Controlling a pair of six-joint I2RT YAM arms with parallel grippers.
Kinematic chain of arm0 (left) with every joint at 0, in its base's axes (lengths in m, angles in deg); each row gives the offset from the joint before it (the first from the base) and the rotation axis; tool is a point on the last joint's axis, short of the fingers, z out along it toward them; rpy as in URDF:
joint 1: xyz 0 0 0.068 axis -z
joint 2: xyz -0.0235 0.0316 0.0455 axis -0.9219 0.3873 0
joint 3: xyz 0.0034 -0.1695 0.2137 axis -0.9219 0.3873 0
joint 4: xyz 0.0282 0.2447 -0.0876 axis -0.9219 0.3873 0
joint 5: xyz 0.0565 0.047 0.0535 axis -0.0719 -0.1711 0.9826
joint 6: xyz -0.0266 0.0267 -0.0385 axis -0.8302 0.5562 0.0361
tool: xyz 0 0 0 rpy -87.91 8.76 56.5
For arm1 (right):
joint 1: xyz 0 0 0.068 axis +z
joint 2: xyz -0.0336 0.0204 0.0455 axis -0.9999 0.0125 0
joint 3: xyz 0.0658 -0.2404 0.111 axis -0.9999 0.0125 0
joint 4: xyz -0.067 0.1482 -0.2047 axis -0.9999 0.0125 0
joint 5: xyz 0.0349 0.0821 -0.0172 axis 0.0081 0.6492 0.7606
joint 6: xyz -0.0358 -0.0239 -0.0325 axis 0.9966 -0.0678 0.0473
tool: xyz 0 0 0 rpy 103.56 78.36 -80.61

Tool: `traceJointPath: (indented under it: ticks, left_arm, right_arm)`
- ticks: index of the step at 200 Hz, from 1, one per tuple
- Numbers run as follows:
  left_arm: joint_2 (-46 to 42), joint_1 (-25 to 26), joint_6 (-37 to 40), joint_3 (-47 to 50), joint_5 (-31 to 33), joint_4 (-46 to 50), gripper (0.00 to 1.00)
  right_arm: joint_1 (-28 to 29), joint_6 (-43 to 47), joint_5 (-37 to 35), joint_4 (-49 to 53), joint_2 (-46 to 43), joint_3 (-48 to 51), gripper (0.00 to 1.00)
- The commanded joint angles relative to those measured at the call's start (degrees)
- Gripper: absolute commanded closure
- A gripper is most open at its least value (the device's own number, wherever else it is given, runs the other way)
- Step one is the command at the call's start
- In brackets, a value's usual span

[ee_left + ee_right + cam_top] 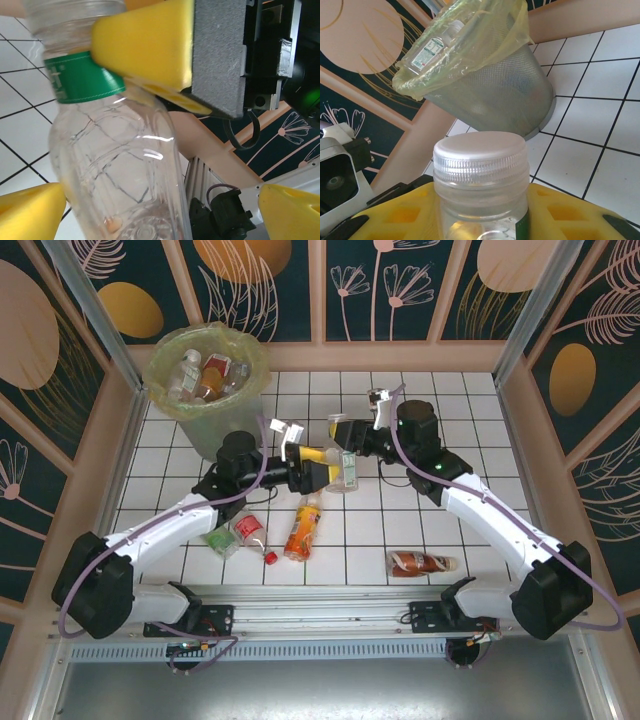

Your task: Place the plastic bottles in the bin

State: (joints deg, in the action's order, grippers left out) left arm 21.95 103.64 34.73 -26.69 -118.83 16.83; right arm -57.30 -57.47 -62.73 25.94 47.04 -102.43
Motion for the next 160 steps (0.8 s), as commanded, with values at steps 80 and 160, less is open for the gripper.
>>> traceJointPath:
  ticks: [80, 160]
  left_arm:
    - [6.2, 4.1, 0.6, -8.3, 9.8, 8.5, 0.26]
    - [5.9, 4.3, -0.2, -8.6, 9.8, 8.1, 0.45]
  right_arm:
    - [1.8, 0.7, -4.1, -1.2, -1.7, -2.1, 0.6]
    - [2.3, 1.6, -5.4, -1.4, -3.0, -0.8, 0.52]
